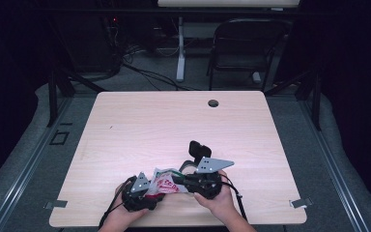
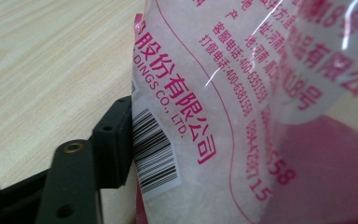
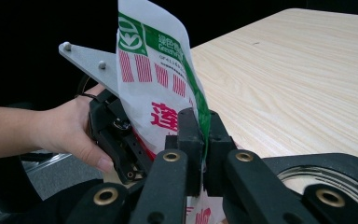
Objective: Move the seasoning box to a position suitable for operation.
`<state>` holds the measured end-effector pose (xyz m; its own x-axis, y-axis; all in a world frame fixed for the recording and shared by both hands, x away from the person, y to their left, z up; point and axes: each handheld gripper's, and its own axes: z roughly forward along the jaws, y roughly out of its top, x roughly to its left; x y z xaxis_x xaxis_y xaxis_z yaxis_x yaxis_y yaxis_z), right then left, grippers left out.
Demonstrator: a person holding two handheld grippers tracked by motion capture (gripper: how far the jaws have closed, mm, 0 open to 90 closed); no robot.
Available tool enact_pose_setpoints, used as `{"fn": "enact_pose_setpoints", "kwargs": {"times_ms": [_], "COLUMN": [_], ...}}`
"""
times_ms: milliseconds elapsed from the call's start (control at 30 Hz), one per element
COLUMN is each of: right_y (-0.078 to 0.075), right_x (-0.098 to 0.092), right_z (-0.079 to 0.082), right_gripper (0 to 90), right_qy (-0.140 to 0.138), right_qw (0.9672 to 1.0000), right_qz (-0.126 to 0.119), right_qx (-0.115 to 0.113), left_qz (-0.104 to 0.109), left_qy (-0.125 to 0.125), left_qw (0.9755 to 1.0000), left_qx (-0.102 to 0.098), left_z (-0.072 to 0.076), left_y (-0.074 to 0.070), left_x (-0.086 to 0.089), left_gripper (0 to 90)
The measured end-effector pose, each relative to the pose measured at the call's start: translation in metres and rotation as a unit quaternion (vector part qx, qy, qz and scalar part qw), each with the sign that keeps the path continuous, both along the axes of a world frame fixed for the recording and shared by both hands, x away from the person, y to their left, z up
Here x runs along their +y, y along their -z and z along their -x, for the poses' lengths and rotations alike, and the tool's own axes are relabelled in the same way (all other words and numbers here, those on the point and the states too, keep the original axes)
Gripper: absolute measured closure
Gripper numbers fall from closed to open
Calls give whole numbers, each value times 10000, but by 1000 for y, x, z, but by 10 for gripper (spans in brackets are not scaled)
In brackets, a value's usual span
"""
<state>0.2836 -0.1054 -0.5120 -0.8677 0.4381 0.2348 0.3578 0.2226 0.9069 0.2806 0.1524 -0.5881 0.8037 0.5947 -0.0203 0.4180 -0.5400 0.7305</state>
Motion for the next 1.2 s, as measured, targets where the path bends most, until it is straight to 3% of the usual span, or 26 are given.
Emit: {"fn": "enact_pose_setpoints", "kwargs": {"times_ms": [400,833,1200], "right_y": [0,-2,-4], "right_x": [1,-2,-3], "right_z": [1,0,0], "right_gripper": [884,882,858], "right_qy": [27,41,59], "right_qw": [10000,10000,10000], "right_qz": [-39,-29,-62], "right_qx": [35,-12,-6], "left_qz": [28,-231,-598], "left_qy": [-72,-185,-410], "left_qw": [10000,9994,9954], "left_qx": [-59,-176,-623], "left_z": [2,7,9], "left_y": [0,-8,-17], "left_x": [0,-4,-1], "left_gripper": [501,597,606]}}
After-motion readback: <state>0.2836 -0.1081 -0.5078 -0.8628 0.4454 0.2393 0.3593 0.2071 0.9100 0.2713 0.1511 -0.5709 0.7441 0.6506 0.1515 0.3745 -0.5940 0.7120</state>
